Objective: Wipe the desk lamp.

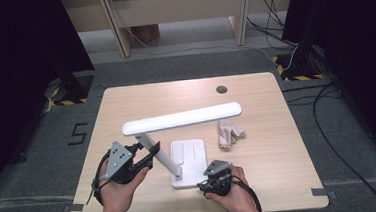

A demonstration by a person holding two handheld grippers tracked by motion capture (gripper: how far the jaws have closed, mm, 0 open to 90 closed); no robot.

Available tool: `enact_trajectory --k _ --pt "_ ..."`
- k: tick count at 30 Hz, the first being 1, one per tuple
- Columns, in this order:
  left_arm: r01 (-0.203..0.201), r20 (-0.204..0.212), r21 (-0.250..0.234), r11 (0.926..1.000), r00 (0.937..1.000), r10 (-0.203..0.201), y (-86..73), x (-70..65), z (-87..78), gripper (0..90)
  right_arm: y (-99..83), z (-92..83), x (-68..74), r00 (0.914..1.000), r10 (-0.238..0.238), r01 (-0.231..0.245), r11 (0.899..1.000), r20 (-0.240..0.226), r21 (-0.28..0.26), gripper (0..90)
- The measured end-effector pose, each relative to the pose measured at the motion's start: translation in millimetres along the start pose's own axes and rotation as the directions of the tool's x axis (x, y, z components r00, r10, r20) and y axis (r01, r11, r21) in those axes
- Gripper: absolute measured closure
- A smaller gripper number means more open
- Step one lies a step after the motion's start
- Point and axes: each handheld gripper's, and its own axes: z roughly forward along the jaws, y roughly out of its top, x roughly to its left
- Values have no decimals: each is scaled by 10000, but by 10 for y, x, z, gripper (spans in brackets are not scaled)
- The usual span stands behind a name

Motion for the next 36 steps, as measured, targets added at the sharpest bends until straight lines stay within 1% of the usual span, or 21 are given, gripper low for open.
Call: enact_trajectory --k 2,4,5,6,9,10,14,17,21,22,28,36 --pt "-11 -9 -2 10000 10000 11 1 2 4 581 -27 28 16 10000 46 -46 9999 -57 128 412" --pt "-10 -16 -10 10000 10000 10 -1 11 7 582 -60 52 16 9999 -28 25 9998 149 208 417" --pt "7 -13 -13 10000 10000 -7 0 16 11 584 -74 61 17 9998 54 -57 9998 186 198 419" --pt "-33 -36 -21 10000 10000 33 3 23 17 585 -87 68 17 9996 204 -205 9998 204 39 427" --pt "-56 -64 30 10000 10000 56 12 47 43 589 -100 84 11 9992 289 -283 9994 262 -217 441" --pt "-65 -84 26 10000 9999 66 15 58 55 590 -94 87 11 9991 339 -334 9993 256 -183 443" --pt "-61 -163 39 10000 9998 62 25 116 117 594 -52 126 -22 9990 261 -252 9994 373 -233 445" --pt "-66 -206 70 10000 9998 67 36 175 170 595 -15 171 -71 9988 361 -353 9990 317 -271 445" --pt "-127 -244 132 9998 9996 130 49 213 218 594 15 211 -121 9985 464 -454 9983 304 -355 445" --pt "-147 -263 146 9998 9995 150 53 222 228 595 22 219 -129 9986 415 -402 9984 328 -391 446" --pt "-158 -344 173 9997 9993 164 66 263 288 596 61 255 -177 9983 491 -479 9982 316 -369 447" --pt "-276 -385 232 9994 9989 284 90 342 401 596 117 309 -252 9972 620 -603 9974 426 -406 459"
